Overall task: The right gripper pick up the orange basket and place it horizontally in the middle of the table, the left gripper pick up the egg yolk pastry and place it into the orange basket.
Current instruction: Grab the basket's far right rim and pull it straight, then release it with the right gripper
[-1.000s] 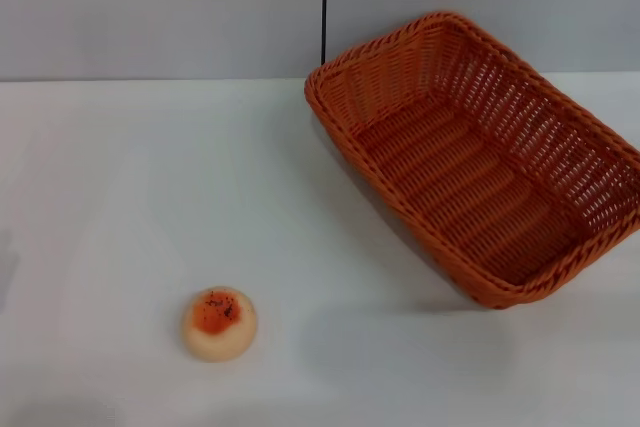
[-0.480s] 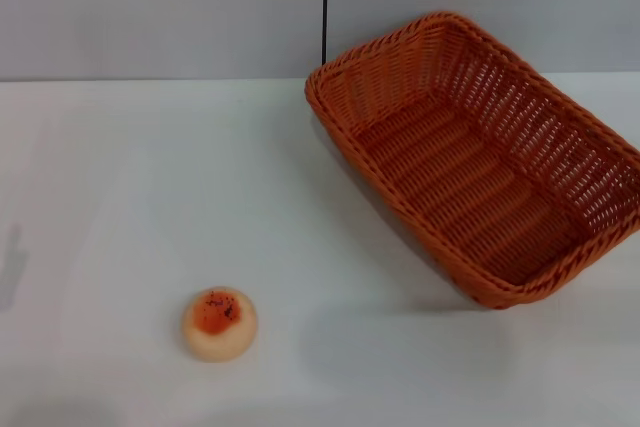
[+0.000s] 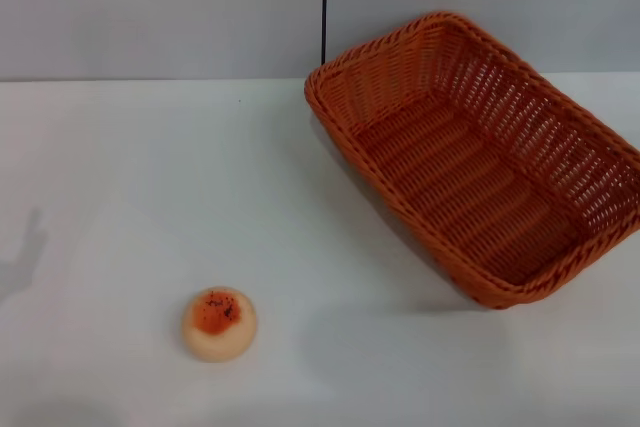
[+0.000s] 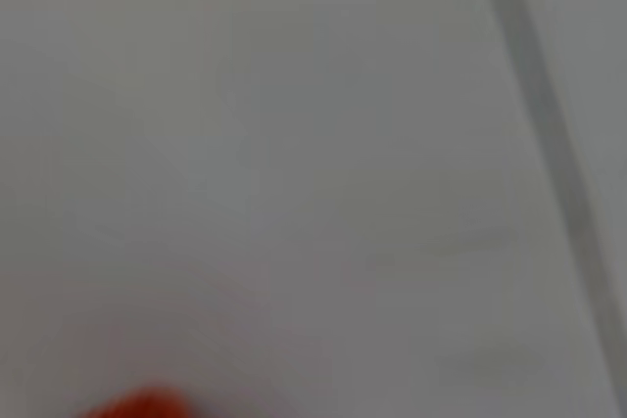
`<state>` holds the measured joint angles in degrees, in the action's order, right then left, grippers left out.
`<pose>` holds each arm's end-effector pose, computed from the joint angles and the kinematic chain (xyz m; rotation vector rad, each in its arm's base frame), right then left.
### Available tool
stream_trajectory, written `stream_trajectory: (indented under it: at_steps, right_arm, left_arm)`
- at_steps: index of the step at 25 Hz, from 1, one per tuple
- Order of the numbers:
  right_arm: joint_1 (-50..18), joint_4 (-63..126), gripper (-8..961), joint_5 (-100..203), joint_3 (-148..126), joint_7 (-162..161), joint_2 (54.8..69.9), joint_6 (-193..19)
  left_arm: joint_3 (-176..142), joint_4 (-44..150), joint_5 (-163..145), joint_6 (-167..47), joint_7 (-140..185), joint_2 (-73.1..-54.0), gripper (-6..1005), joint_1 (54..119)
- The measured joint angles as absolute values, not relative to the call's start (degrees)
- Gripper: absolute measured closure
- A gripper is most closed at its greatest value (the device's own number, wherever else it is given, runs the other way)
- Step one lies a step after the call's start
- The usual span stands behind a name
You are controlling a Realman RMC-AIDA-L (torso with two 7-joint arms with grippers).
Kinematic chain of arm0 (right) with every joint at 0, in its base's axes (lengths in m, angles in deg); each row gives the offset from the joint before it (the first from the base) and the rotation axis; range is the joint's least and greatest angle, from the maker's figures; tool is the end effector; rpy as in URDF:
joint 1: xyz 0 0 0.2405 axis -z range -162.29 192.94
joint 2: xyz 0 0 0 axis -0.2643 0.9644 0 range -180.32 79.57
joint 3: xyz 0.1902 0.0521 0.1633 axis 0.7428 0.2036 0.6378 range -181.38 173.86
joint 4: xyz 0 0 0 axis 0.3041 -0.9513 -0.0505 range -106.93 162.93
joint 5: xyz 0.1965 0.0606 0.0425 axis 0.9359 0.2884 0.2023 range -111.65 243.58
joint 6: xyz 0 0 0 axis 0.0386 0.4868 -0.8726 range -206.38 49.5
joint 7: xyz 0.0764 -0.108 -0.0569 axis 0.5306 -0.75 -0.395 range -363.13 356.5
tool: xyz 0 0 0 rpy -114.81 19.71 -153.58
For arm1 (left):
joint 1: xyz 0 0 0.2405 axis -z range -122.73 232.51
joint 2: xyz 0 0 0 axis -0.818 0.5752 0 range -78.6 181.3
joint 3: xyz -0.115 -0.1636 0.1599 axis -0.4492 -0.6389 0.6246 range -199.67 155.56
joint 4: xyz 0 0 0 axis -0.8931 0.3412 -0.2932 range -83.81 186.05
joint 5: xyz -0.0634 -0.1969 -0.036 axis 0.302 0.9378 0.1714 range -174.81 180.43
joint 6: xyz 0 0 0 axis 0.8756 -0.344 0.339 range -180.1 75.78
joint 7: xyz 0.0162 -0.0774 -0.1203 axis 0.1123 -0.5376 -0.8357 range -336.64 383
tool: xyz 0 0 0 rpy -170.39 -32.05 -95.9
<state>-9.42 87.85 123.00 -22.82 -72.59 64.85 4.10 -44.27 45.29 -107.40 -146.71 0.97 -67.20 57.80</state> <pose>0.3337 0.3356 0.1541 -2.0037 1.1139 0.5917 -0.3794 0.1704 0.0143 -1.4071 -0.6330 -0.8897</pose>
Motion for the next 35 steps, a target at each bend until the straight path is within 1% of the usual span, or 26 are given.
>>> stream_trajectory:
  at_steps: [1,3,4,5,6,8,10,15,19,25,29,30,31,35]
  right_arm:
    - [-9.4,87.9,454,123.0,-22.8,-72.6,64.85,4.1]
    - [-12.1,87.2,458,117.8,-28.1,-67.0,62.89,4.6]
    - [-13.3,86.7,460,116.2,-30.2,-65.0,62.13,5.0]
    - [-15.4,85.9,462,113.8,-34.1,-61.8,60.86,6.6]
    - [-16.3,85.7,464,113.3,-35.5,-60.7,60.46,7.5]
    - [-16.9,85.6,468,113.0,-36.6,-59.8,60.25,8.2]
    - [-19.1,84.9,473,111.8,-39.0,-57.6,59.94,9.7]
    - [-21.3,81.3,483,111.1,-40.8,-56.6,59.81,9.3]
    - [-22.2,78.9,491,110.6,-41.1,-56.7,60.05,7.7]
    - [-22.6,75.7,503,109.8,-42.9,-56.6,61.71,1.5]
    - [-22.7,74.3,511,109.9,-43.7,-57.7,62.05,-0.6]
    - [-23.0,73.2,513,110.2,-43.9,-58.5,62.58,-1.9]
    - [-23.0,73.2,515,110.2,-43.9,-58.5,62.58,-1.9]
    - [-23.9,72.5,524,109.1,-44.3,-58.8,63.97,-3.8]
  left_arm:
    - [-44.3,45.3,-107.4,-146.7,1.0,-67.2,211,57.8]
    - [-43.9,45.3,-107.4,-147.4,1.2,-67.05,212,58.1]
    - [-43.9,45.3,-107.4,-147.4,1.2,-67.05,212,58.1]
    - [-43.9,45.3,-107.4,-147.6,1.2,-67.05,212,58.1]
    - [-43.9,45.3,-107.4,-147.6,1.2,-67.05,213,58.1]
    - [-43.7,45.6,-107.4,-147.9,1.2,-67.04,214,58.0]
    - [-43.7,45.8,-107.4,-147.5,1.2,-67.06,214,57.8]
    - [-43.6,45.8,-107.4,-147.3,1.3,-67.11,216,57.3]
    - [-43.6,45.9,-107.4,-147.2,1.3,-67.13,218,56.9]
    - [-43.5,46.1,-107.4,-147.5,1.3,-67.03,220,56.2]
    - [-43.5,46.6,-107.4,-147.9,1.3,-66.97,222,56.1]
    - [-43.5,46.7,-107.4,-147.9,1.3,-66.96,222,56.1]
    - [-43.5,46.7,-107.4,-147.9,1.3,-66.96,222,56.2]
    - [-43.5,47.1,-107.4,-147.7,1.3,-66.96,224,56.7]
